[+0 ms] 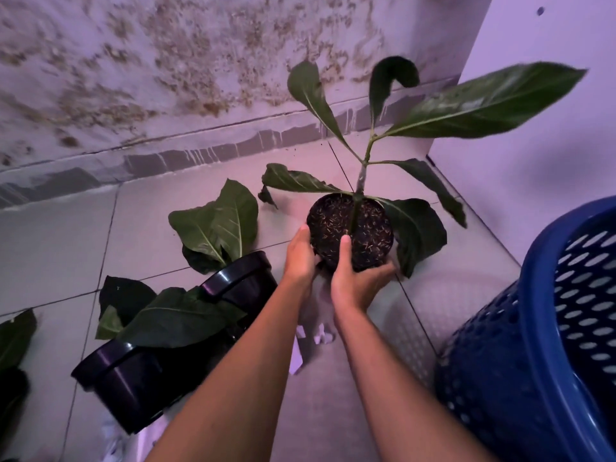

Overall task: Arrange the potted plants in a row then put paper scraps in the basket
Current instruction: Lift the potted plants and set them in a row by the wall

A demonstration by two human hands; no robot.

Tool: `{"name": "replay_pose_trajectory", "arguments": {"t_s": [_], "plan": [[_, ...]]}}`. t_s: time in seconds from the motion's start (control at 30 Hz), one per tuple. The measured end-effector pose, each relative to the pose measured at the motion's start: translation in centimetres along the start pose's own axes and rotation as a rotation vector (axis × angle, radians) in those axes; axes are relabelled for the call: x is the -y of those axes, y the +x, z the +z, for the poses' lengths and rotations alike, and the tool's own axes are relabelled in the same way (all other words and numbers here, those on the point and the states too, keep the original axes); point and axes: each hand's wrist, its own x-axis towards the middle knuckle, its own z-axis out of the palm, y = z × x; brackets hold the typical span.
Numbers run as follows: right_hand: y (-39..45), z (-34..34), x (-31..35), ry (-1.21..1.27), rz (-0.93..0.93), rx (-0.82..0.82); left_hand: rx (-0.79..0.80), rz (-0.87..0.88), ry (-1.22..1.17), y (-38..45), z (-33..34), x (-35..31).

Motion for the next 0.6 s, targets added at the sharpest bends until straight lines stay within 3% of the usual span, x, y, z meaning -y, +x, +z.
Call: {"name": "replay_pose_trajectory", "arguments": {"t_s": [0.27,0.4,0.5,0.6], "plan": [[-0.3,-0.2,0.1,-0.043,0.055,0.044,-0.008,0.053,0.093,0.2,-0.3,-0.2],[-1.0,-0.9,0.1,-0.071,0.249,0.082,-0.068,0.119,0.184,-1.4,0.2,-0.4],[-2.6,-1.8,0.2,-0.2,0.367,0.116,-0.126,0.173,0.217,-3.5,0.5,-1.3],[-4.5,-2.7,0.4,-0.369,0.332,0.252,-0.169,0.227,0.232,-6.3,0.8,-2.9]]}}
